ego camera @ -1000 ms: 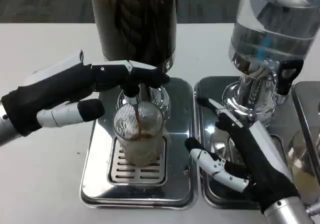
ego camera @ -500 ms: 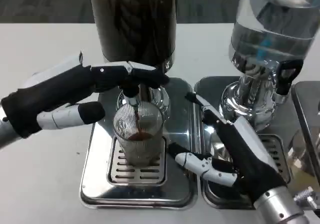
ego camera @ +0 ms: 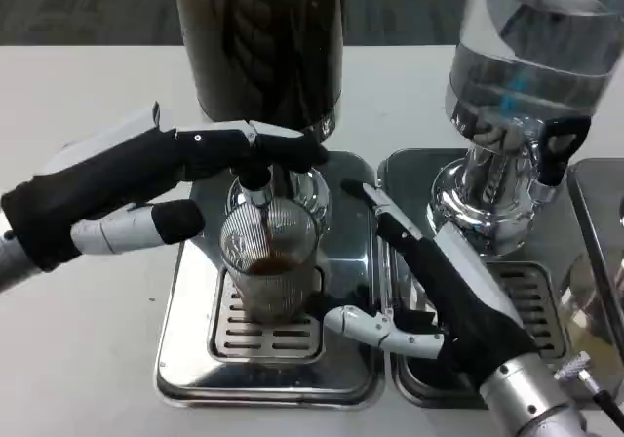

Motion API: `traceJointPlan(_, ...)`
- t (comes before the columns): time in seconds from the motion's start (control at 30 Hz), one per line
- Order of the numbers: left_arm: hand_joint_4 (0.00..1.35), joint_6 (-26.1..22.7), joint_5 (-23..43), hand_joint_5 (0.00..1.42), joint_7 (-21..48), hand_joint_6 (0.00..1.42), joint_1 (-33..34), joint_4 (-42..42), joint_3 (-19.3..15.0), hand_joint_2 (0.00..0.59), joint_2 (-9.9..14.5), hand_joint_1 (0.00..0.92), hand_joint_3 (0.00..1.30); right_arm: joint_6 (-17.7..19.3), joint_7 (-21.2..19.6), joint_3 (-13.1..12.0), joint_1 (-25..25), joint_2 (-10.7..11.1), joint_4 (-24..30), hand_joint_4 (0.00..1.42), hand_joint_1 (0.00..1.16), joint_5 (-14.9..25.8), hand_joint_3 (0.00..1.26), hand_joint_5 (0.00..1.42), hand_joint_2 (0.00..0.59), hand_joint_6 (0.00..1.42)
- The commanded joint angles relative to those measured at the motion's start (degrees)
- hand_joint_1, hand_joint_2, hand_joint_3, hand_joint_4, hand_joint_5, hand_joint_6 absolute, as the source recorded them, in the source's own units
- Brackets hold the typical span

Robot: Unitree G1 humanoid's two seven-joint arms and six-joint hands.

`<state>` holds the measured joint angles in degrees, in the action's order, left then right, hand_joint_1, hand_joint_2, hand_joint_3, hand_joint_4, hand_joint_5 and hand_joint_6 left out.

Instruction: Grasp the cup under the faucet to collect the drink, then remove the cup.

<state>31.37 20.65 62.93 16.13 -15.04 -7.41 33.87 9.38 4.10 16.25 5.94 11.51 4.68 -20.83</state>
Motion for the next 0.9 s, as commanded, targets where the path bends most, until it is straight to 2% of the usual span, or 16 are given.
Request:
traceJointPlan(0.03, 0.19, 0.2, -0.7, 0.21, 0.9, 0.14, -1.5, 1.1, 1.1, 0.025, 1.1, 0.0, 0.28, 1.6, 0.7, 0.5, -1.9, -0.2, -1.6, 0.0, 0.55, 0.6, 0.07, 0.0, 0.133, 0.08)
traceJointPlan(0.9, 0.18, 0.0, -0.6, 0.22, -0.1, 0.14, -1.6, 1.6, 1.0, 0.034, 1.5, 0.0, 0.28, 5.1, 0.7, 0.7, -6.2, -1.8, -8.2, 0.05, 0.57, 2.6, 0.13, 0.04, 0.112, 0.11)
